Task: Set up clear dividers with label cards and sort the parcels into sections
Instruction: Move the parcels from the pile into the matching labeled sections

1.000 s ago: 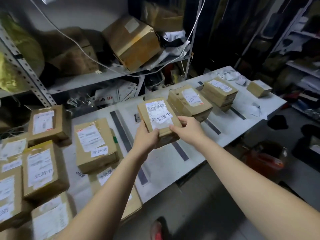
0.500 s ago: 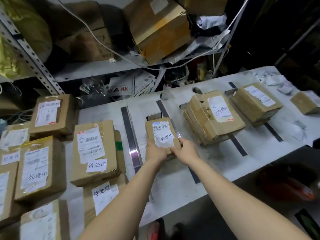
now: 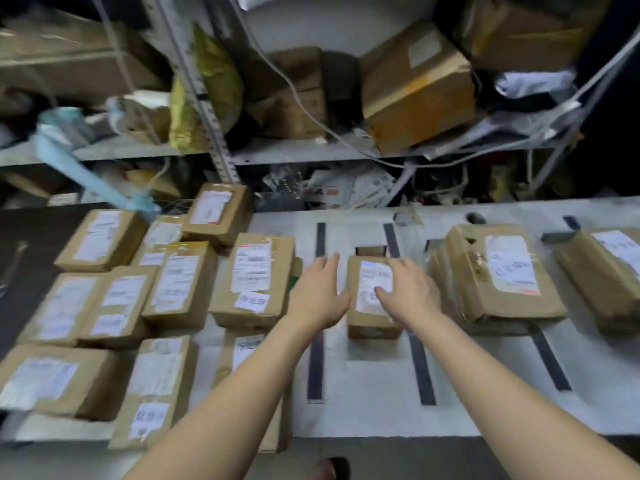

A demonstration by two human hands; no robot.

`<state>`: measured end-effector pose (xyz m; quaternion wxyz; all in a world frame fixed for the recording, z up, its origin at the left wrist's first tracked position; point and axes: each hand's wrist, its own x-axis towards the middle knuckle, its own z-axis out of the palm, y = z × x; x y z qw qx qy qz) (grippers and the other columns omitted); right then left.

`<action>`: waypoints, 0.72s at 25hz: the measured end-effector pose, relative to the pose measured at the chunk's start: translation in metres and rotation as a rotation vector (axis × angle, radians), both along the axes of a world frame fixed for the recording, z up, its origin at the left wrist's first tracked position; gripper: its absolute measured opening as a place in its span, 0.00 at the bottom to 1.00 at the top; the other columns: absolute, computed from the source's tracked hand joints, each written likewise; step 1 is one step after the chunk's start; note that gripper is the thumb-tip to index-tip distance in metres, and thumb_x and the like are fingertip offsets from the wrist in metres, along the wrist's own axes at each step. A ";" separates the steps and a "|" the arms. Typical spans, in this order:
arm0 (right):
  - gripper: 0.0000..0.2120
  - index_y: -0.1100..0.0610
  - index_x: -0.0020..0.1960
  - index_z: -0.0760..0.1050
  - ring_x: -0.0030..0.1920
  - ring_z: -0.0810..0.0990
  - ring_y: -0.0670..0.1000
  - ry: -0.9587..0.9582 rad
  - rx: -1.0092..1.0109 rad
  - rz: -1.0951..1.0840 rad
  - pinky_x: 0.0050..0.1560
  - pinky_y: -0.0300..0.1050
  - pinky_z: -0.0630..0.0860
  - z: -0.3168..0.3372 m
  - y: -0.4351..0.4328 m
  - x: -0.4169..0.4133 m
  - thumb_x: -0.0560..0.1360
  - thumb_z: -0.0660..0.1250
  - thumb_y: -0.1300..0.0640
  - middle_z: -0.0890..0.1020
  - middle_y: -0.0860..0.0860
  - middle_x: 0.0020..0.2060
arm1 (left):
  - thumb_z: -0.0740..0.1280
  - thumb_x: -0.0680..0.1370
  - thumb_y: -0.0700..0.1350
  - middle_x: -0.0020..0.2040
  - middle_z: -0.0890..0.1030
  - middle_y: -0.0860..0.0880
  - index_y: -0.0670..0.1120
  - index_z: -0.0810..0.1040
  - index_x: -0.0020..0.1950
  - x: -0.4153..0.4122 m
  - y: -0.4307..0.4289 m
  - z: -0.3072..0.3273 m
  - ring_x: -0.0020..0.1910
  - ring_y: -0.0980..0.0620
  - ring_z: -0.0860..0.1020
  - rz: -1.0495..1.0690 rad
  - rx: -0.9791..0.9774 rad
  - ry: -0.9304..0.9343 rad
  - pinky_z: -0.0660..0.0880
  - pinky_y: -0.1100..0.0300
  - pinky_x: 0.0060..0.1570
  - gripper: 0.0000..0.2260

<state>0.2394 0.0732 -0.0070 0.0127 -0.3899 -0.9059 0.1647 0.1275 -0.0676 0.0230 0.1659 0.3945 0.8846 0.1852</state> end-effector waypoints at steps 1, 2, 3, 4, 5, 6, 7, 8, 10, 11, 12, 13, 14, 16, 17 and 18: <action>0.26 0.52 0.72 0.70 0.68 0.73 0.58 -0.003 0.040 0.078 0.64 0.52 0.72 0.016 -0.001 -0.010 0.77 0.68 0.45 0.74 0.54 0.67 | 0.65 0.79 0.51 0.72 0.71 0.44 0.45 0.66 0.76 -0.014 -0.016 0.014 0.69 0.40 0.72 0.008 -0.017 0.138 0.72 0.48 0.64 0.26; 0.26 0.52 0.73 0.69 0.69 0.71 0.57 -0.007 0.070 0.152 0.65 0.52 0.71 0.031 -0.007 -0.024 0.77 0.68 0.45 0.73 0.54 0.69 | 0.64 0.79 0.52 0.70 0.73 0.44 0.45 0.68 0.74 -0.028 -0.039 0.028 0.67 0.40 0.73 0.037 -0.046 0.273 0.73 0.47 0.63 0.25; 0.27 0.52 0.74 0.69 0.69 0.71 0.57 -0.008 0.101 0.217 0.66 0.53 0.70 0.043 -0.014 -0.037 0.78 0.67 0.44 0.73 0.54 0.69 | 0.63 0.79 0.55 0.69 0.74 0.45 0.46 0.69 0.73 -0.043 -0.061 0.038 0.66 0.41 0.74 0.064 -0.102 0.380 0.73 0.47 0.63 0.25; 0.28 0.52 0.74 0.69 0.69 0.71 0.57 -0.006 0.133 0.276 0.66 0.53 0.70 0.054 -0.025 -0.050 0.78 0.67 0.43 0.73 0.54 0.69 | 0.63 0.78 0.57 0.70 0.74 0.47 0.48 0.68 0.74 -0.058 -0.084 0.046 0.68 0.42 0.73 0.092 -0.175 0.454 0.72 0.47 0.65 0.26; 0.28 0.52 0.74 0.69 0.69 0.71 0.57 0.000 0.164 0.331 0.66 0.53 0.71 0.062 -0.038 -0.063 0.78 0.67 0.42 0.73 0.54 0.69 | 0.62 0.79 0.59 0.71 0.73 0.47 0.49 0.67 0.76 -0.070 -0.109 0.053 0.70 0.44 0.71 0.129 -0.245 0.489 0.70 0.47 0.67 0.28; 0.27 0.51 0.73 0.70 0.69 0.71 0.57 0.004 0.191 0.380 0.66 0.54 0.71 0.069 -0.052 -0.075 0.77 0.67 0.42 0.74 0.54 0.68 | 0.61 0.79 0.60 0.73 0.72 0.48 0.49 0.65 0.78 -0.081 -0.133 0.056 0.72 0.44 0.69 0.168 -0.306 0.491 0.67 0.47 0.70 0.30; 0.27 0.51 0.72 0.70 0.69 0.71 0.57 0.009 0.205 0.424 0.66 0.53 0.71 0.075 -0.070 -0.088 0.77 0.67 0.41 0.74 0.53 0.68 | 0.61 0.79 0.61 0.75 0.70 0.48 0.50 0.64 0.79 -0.091 -0.160 0.060 0.74 0.45 0.68 0.214 -0.339 0.486 0.66 0.47 0.71 0.30; 0.27 0.51 0.72 0.70 0.69 0.71 0.57 0.013 0.206 0.462 0.66 0.53 0.71 0.079 -0.088 -0.100 0.76 0.67 0.42 0.74 0.53 0.68 | 0.60 0.79 0.61 0.75 0.70 0.48 0.50 0.63 0.79 -0.100 -0.185 0.061 0.75 0.45 0.67 0.251 -0.362 0.477 0.65 0.47 0.71 0.31; 0.27 0.49 0.73 0.70 0.70 0.70 0.56 0.008 0.194 0.523 0.67 0.54 0.70 0.085 -0.125 -0.124 0.76 0.66 0.41 0.74 0.52 0.69 | 0.60 0.79 0.61 0.76 0.70 0.48 0.52 0.63 0.80 -0.117 -0.234 0.061 0.75 0.45 0.67 0.319 -0.352 0.468 0.65 0.47 0.71 0.31; 0.28 0.49 0.73 0.69 0.71 0.69 0.56 0.006 0.194 0.551 0.67 0.54 0.70 0.087 -0.145 -0.136 0.76 0.66 0.41 0.73 0.51 0.70 | 0.60 0.79 0.61 0.76 0.70 0.48 0.52 0.64 0.79 -0.125 -0.258 0.060 0.75 0.45 0.67 0.349 -0.343 0.451 0.65 0.47 0.72 0.30; 0.28 0.48 0.74 0.68 0.72 0.69 0.56 0.010 0.189 0.579 0.67 0.54 0.71 0.088 -0.168 -0.150 0.77 0.66 0.41 0.73 0.51 0.71 | 0.61 0.79 0.61 0.76 0.70 0.48 0.52 0.64 0.79 -0.134 -0.286 0.057 0.75 0.45 0.67 0.381 -0.340 0.426 0.65 0.48 0.72 0.30; 0.29 0.48 0.75 0.68 0.72 0.68 0.55 0.016 0.171 0.596 0.68 0.55 0.71 0.088 -0.188 -0.162 0.77 0.66 0.41 0.72 0.51 0.72 | 0.60 0.79 0.62 0.76 0.70 0.48 0.52 0.64 0.79 -0.143 -0.312 0.054 0.75 0.44 0.68 0.403 -0.337 0.404 0.65 0.47 0.71 0.30; 0.29 0.48 0.75 0.68 0.73 0.68 0.55 0.024 0.148 0.602 0.68 0.55 0.71 0.088 -0.210 -0.174 0.77 0.66 0.41 0.72 0.51 0.72 | 0.60 0.79 0.62 0.76 0.70 0.47 0.52 0.64 0.79 -0.153 -0.339 0.049 0.74 0.44 0.69 0.422 -0.338 0.382 0.66 0.47 0.70 0.30; 0.29 0.49 0.75 0.68 0.73 0.69 0.55 0.055 0.081 0.598 0.68 0.55 0.72 0.084 -0.256 -0.197 0.77 0.67 0.42 0.72 0.51 0.72 | 0.59 0.80 0.63 0.76 0.71 0.47 0.52 0.63 0.80 -0.176 -0.396 0.037 0.73 0.42 0.70 0.472 -0.333 0.321 0.68 0.47 0.68 0.30; 0.29 0.49 0.75 0.68 0.73 0.69 0.54 0.070 0.034 0.588 0.68 0.55 0.72 0.079 -0.282 -0.211 0.77 0.68 0.42 0.73 0.51 0.72 | 0.59 0.80 0.63 0.75 0.71 0.46 0.51 0.64 0.79 -0.190 -0.427 0.030 0.72 0.42 0.71 0.502 -0.307 0.274 0.69 0.47 0.67 0.30; 0.30 0.50 0.75 0.68 0.73 0.70 0.54 0.082 -0.016 0.575 0.68 0.55 0.72 0.074 -0.307 -0.222 0.77 0.68 0.42 0.73 0.51 0.73 | 0.60 0.80 0.61 0.75 0.71 0.45 0.50 0.64 0.79 -0.203 -0.454 0.023 0.71 0.41 0.71 0.545 -0.274 0.217 0.71 0.47 0.66 0.30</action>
